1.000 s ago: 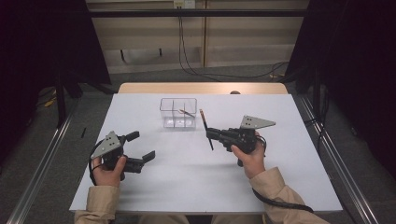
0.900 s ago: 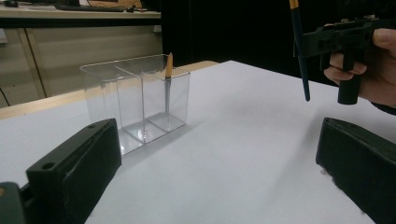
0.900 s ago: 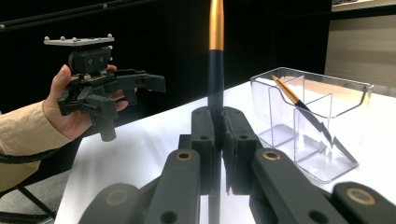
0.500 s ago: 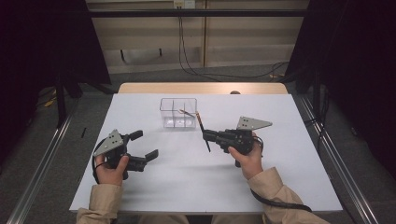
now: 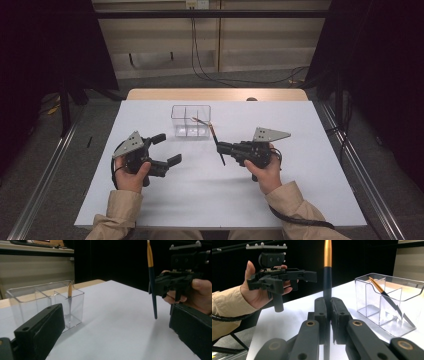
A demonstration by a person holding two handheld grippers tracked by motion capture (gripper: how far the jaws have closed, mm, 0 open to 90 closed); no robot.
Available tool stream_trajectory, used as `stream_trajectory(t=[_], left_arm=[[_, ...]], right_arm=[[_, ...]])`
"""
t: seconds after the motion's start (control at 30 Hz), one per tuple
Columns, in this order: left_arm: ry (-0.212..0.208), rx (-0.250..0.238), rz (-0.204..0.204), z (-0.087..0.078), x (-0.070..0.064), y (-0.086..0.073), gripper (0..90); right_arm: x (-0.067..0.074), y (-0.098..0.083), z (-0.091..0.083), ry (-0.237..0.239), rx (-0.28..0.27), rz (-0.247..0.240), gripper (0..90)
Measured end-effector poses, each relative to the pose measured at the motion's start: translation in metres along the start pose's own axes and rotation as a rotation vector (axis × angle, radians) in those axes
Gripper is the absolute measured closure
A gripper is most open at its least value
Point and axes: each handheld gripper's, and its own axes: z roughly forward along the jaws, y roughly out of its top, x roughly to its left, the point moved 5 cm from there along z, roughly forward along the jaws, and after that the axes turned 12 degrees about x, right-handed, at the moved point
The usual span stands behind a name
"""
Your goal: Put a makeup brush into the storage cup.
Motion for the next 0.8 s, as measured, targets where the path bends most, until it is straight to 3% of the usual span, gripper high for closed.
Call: stream_trajectory(t=[0.2, 0.53, 0.73, 0.8], left_arm=[[-0.034, 0.003, -0.024, 0.014, -0.005, 0.006, 0.0], [-0.045, 0.003, -0.031, 0.029, -0.011, 0.016, 0.0], [-0.062, 0.01, -0.078, 0.039, -0.014, 0.02, 0.0], [-0.063, 0.02, -0.075, 0.042, -0.015, 0.021, 0.0]], right_arm=[[0.001, -0.001, 0.0, 0.005, 0.003, -0.005, 84.4], [0.0, -0.002, 0.002, 0.018, 0.0, 0.007, 84.5], [0.002, -0.002, 0.004, 0.022, 0.005, 0.0, 84.4], [0.003, -0.002, 0.004, 0.024, 0.007, 0.0, 84.4]])
